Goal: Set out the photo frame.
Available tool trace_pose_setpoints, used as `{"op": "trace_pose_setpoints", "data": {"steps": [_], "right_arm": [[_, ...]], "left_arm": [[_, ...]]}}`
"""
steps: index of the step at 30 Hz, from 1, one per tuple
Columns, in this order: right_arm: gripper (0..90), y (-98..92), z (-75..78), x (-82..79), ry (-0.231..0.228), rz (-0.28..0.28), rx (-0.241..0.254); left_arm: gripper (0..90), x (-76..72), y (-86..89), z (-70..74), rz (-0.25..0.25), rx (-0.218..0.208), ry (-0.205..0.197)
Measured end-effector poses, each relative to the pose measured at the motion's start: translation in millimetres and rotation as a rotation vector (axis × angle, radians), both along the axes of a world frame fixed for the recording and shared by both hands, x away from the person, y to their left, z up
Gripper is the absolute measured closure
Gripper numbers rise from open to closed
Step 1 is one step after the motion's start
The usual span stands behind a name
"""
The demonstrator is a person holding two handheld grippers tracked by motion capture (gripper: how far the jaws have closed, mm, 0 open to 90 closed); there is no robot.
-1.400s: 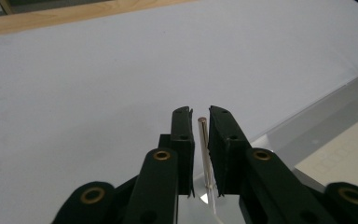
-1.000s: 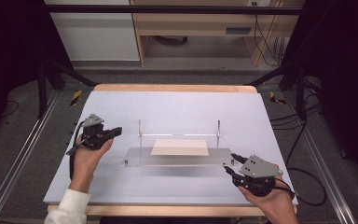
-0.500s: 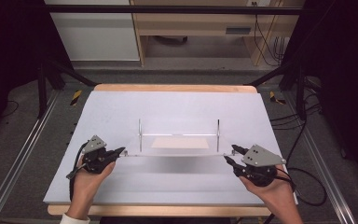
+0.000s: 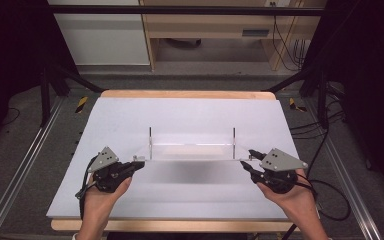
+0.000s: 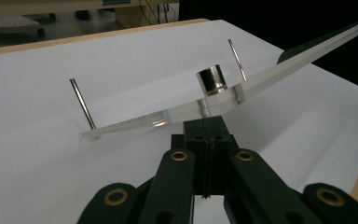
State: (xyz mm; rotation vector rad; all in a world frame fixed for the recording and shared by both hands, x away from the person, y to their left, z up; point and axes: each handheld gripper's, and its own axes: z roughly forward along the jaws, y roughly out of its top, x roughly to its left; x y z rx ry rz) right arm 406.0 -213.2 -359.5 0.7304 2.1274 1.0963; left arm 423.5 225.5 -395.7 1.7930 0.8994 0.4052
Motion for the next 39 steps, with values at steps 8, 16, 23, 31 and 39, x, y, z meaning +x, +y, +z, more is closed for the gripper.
{"op": "trace_pose_setpoints", "data": {"steps": [8, 16, 23, 31, 39], "right_arm": [[58.3, -0.3, 5.0, 6.4, -0.001, -0.003, 0.010], [58.7, -1.0, 11.4, 16.0, -0.004, -0.007, 0.023], [59.2, -2.0, 17.7, 25.6, 0.000, -0.005, 0.028], [59.5, -3.1, 22.0, 33.5, 0.004, -0.004, 0.039], [59.6, -4.4, 28.6, 48.0, 0.003, -0.010, 0.066]], "left_arm": [[89.6, 5.5, 1.3, 6.1, 0.017, -0.016, 0.001], [89.6, 14.2, -0.2, 14.6, 0.031, -0.018, 0.012], [89.6, 20.2, -0.3, 19.8, 0.039, -0.027, 0.012], [89.6, 27.9, -1.0, 22.7, 0.040, -0.032, 0.022], [89.6, 39.3, -1.7, 29.3, 0.049, -0.034, 0.028]]}}
